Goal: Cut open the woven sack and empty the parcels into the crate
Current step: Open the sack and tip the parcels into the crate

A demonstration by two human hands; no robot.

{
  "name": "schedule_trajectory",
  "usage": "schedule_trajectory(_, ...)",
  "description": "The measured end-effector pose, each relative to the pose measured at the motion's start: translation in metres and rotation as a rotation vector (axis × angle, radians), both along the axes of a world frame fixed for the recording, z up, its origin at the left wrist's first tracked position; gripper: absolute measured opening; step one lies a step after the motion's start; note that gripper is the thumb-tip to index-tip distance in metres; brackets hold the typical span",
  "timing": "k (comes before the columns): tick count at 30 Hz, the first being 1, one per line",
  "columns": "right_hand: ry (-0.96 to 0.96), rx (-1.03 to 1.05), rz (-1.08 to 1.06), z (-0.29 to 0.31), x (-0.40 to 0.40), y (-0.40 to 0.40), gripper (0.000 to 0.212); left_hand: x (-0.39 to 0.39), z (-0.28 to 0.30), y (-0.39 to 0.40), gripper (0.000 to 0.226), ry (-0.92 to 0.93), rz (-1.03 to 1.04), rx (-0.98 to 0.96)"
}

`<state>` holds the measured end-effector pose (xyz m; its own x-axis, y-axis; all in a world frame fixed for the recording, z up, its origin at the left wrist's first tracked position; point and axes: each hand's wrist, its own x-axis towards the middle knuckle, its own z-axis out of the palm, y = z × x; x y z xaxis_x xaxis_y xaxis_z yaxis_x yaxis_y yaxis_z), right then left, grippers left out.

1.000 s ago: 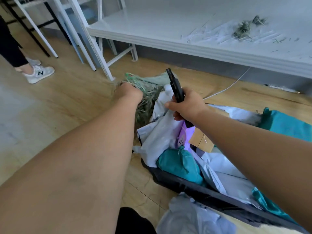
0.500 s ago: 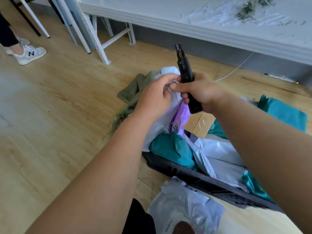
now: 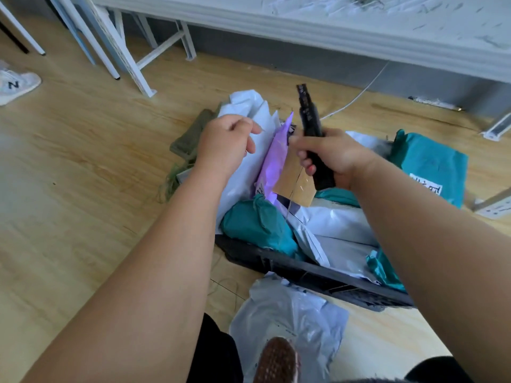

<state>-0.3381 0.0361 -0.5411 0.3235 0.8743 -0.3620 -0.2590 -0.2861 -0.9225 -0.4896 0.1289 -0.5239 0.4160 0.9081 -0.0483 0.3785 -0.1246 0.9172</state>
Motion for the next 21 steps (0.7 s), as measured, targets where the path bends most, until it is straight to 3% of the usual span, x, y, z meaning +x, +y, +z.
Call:
schedule_trajectory(5,-0.022,0.189,-0.297,0.031,0.017,0.006,0.019,0.017,0.005,-0.03,0.013,0.242,-0.478,-0.066)
schedule_trajectory(9,-0.091,0.275,-0.325,0.042,0.014,0.005,0.015,0.031,0.002,-0.041,0.026,0.286,-0.499,-0.058)
schedule_trajectory(11,-0.175,0.185,-0.334,0.039,0.015,0.002,0.016,0.035,-0.001,-0.038,0.031,0.213,-0.406,-0.085)
schedule_trajectory(14,-0.364,-0.172,-0.244,0.029,0.015,-0.008,0.04,0.036,-0.001,-0.027,0.033,0.164,-0.25,-0.042)
schedule_trajectory(16,-0.247,-0.299,-0.148,0.021,0.011,-0.018,0.046,0.038,0.004,-0.018,0.032,0.206,-0.239,0.01)
schedule_trajectory(21,0.054,-0.395,0.085,0.008,-0.004,-0.051,0.041,0.05,0.021,-0.007,0.034,0.36,-0.39,0.068)
